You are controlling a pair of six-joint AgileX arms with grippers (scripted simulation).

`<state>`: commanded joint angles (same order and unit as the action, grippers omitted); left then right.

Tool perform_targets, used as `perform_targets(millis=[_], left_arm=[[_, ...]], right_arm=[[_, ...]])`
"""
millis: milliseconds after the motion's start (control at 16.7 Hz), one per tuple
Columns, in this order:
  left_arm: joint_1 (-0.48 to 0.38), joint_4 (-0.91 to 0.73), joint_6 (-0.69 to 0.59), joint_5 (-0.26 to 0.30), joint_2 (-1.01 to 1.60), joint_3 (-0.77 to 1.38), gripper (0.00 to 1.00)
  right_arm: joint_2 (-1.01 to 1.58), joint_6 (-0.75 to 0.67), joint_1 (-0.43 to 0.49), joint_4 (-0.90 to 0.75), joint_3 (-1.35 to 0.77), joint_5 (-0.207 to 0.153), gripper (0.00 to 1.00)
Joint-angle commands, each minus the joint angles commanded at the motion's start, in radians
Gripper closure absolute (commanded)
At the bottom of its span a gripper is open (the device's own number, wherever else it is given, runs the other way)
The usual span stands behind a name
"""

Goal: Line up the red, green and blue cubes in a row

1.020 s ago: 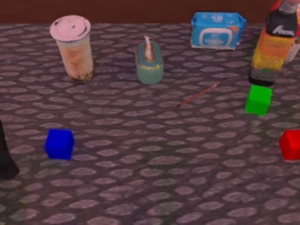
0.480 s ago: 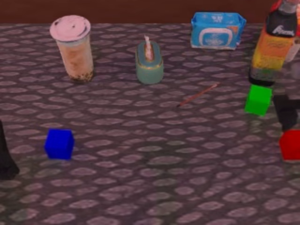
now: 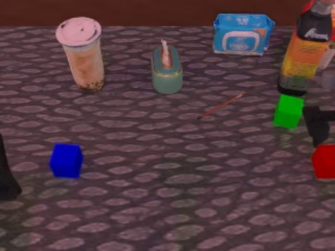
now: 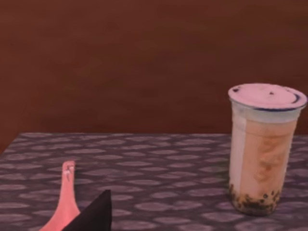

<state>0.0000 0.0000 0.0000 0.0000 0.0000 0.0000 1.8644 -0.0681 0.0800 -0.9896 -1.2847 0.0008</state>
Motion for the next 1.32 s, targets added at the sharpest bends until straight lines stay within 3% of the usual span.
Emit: perform_targets(millis=[540, 840, 1320], left_arm=[[0.0, 0.0, 0.0, 0.0, 0.0, 0.0, 0.0], [0.0, 0.0, 0.0, 0.0, 0.0, 0.0, 0.0], [0.0, 0.0, 0.0, 0.0, 0.0, 0.0, 0.0]], right_arm=[[0.156, -0.005, 0.006, 0.314, 0.155, 0.001, 0.0], [0.167, -0.005, 0.007, 0.329, 0.163, 0.001, 0.0], [0.167, -0.005, 0.007, 0.329, 0.163, 0.001, 0.6]])
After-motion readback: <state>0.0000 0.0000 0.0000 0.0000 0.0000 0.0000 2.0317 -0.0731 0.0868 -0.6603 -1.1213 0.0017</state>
